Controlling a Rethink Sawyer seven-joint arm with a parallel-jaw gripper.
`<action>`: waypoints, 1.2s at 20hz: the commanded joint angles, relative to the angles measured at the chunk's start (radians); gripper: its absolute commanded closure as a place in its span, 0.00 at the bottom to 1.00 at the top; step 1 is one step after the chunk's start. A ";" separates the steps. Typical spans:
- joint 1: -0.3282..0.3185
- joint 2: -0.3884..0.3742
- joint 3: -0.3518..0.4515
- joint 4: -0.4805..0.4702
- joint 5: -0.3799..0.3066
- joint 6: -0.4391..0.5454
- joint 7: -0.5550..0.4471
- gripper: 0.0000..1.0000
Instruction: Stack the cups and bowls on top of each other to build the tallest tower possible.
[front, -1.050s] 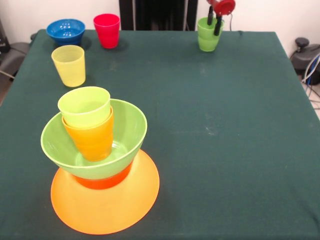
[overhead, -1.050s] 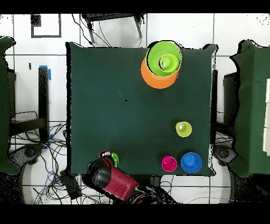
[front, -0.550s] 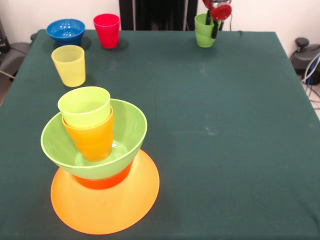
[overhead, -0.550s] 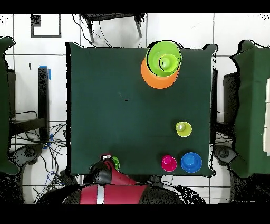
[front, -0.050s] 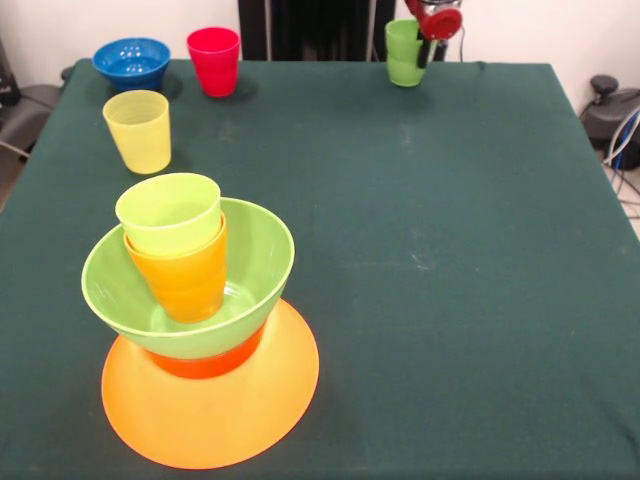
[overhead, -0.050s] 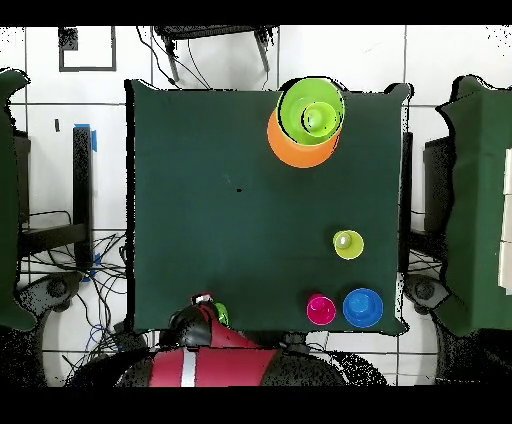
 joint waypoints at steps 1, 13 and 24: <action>0.001 -0.021 0.029 -0.127 -0.004 0.058 0.109 1.00; 0.002 -0.134 -0.134 -0.262 -0.021 0.338 -0.071 1.00; 0.048 -0.155 -0.278 -0.465 -0.129 0.598 -0.073 1.00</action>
